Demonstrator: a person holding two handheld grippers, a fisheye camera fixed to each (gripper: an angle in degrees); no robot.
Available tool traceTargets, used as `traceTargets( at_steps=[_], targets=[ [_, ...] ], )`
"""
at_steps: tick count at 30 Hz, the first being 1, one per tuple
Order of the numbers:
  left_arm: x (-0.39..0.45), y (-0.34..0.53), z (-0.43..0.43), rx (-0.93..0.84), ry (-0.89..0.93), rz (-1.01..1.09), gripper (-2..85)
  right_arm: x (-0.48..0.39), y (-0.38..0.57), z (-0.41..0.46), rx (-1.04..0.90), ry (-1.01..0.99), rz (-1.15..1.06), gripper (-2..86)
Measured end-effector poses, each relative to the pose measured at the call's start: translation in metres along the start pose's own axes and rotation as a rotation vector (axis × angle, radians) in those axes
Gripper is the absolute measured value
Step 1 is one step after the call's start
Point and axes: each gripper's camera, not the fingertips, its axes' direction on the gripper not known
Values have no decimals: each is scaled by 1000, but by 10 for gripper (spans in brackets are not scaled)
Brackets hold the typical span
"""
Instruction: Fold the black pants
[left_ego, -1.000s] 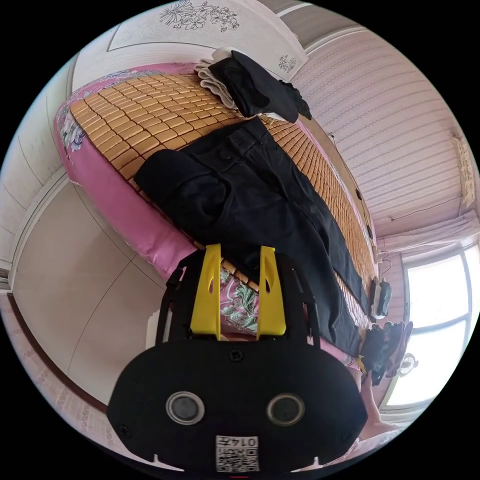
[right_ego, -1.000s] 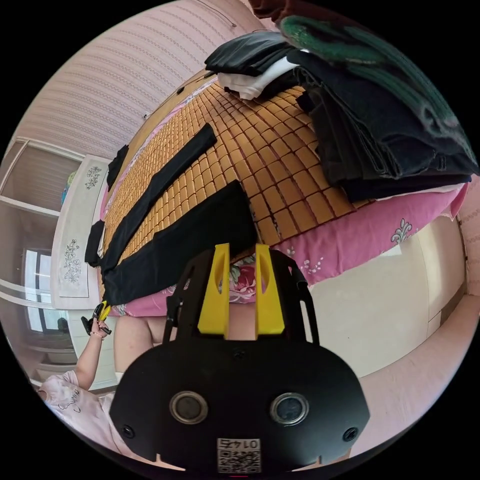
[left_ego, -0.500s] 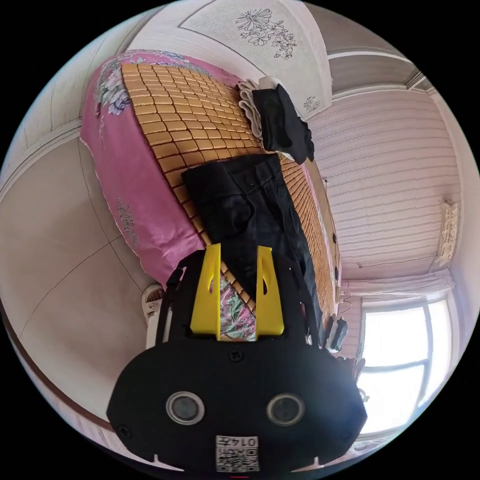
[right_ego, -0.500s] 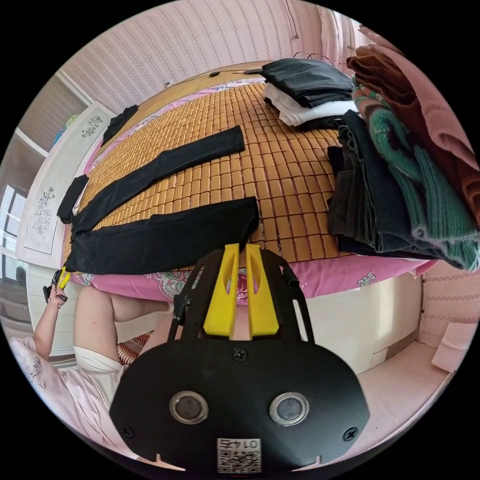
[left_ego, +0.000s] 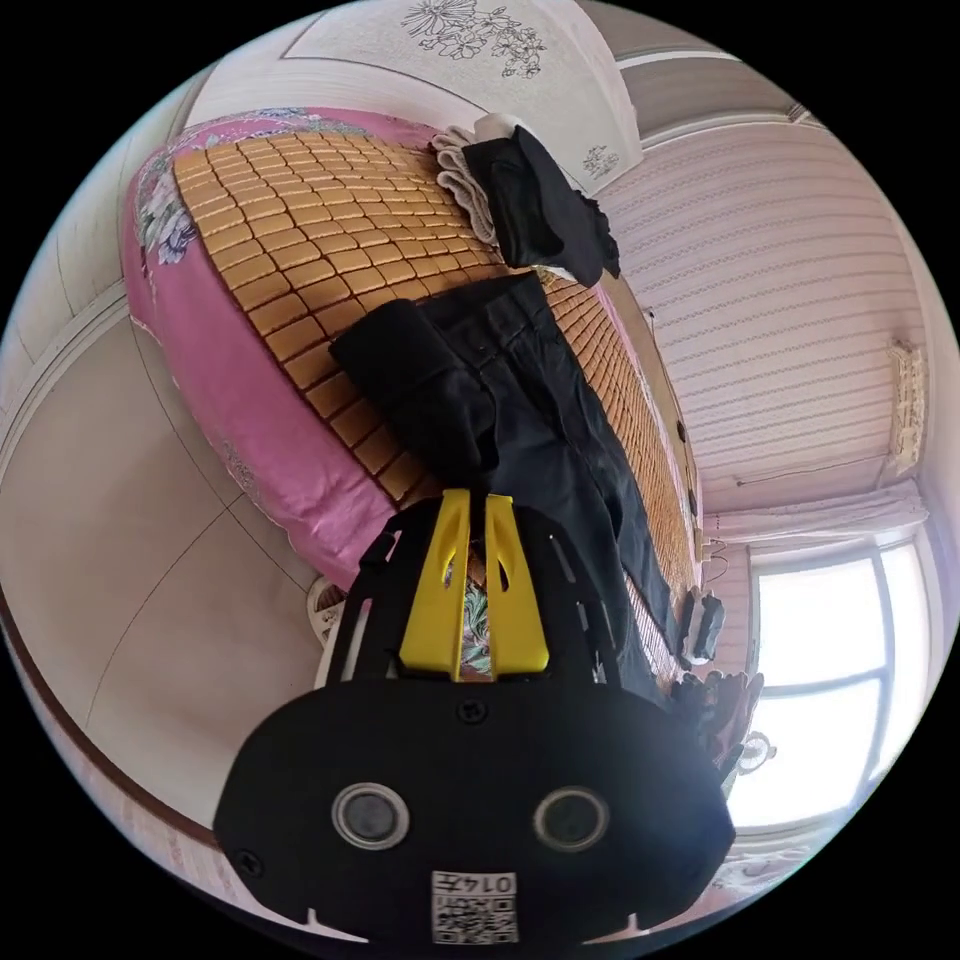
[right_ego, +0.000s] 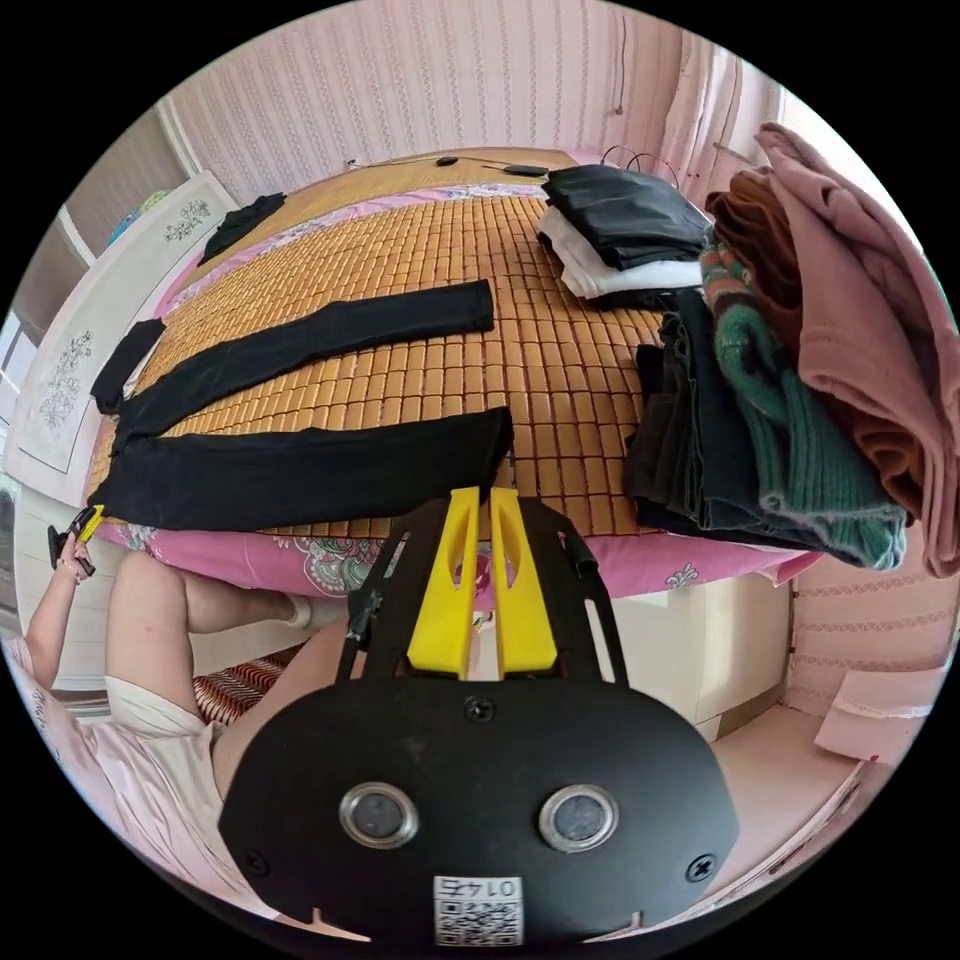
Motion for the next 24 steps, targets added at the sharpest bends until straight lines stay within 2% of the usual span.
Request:
traceTargets(
  at_steps=[5, 10, 12, 14, 16, 18, 22, 24],
  targets=[
    [34, 0, -25, 39, 42, 115, -2, -40, -33, -8, -23, 179, -198, 8],
    [93, -31, -19, 103, 63, 223, 2, -57, -112, -1, -54, 198, -263, 9],
    [131, -59, 5, 129, 55, 258, 15, -57, -158, 9, -87, 183, -246, 10],
    [156, -79, 32, 171, 38, 247, 36, -47, -222, 27, -104, 97, -132, 18],
    [173, -89, 60, 235, -9, 184, 60, -41, -257, 43, -79, 50, -46, 39],
    [184, -87, 94, 258, -36, 86, 70, -37, -277, 69, -147, 9, 13, 80],
    [211, -71, 129, 225, -38, 191, 48, -30, -274, 105, -185, 54, 5, 131],
    [237, -62, 162, 117, -153, 326, 33, -23, -268, 122, -226, 21, 7, 140]
  ],
)
